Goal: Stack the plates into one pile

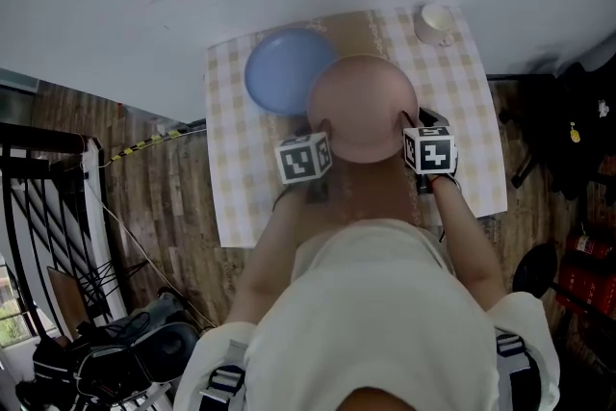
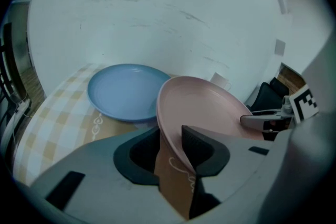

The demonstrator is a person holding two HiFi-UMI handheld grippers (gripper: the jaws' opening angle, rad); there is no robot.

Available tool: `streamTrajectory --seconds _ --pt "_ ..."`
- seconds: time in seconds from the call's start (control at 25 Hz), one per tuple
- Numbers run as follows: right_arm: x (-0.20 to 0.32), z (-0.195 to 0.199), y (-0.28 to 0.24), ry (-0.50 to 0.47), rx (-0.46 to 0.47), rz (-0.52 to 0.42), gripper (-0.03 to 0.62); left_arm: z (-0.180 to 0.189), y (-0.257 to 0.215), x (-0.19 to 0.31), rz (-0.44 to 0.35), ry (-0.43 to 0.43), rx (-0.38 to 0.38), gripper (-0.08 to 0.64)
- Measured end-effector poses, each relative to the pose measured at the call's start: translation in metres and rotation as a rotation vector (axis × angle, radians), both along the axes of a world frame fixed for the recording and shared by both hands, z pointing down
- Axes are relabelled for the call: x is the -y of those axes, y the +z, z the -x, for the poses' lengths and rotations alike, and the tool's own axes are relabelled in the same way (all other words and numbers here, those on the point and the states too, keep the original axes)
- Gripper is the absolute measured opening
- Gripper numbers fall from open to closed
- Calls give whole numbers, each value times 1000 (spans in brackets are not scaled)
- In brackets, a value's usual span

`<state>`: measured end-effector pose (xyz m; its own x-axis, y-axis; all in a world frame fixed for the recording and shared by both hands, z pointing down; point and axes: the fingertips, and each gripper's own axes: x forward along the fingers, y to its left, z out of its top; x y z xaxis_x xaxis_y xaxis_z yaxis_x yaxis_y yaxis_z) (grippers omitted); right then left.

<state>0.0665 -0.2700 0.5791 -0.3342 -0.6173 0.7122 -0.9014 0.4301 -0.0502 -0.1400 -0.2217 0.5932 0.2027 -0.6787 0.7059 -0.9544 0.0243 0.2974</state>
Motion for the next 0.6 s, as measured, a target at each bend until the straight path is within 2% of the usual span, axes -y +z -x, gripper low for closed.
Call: streamTrajectory --seconds 0.6 --pt "27 67 -10 -126 11 -15 133 61 -13 6 -35 -135 -1 111"
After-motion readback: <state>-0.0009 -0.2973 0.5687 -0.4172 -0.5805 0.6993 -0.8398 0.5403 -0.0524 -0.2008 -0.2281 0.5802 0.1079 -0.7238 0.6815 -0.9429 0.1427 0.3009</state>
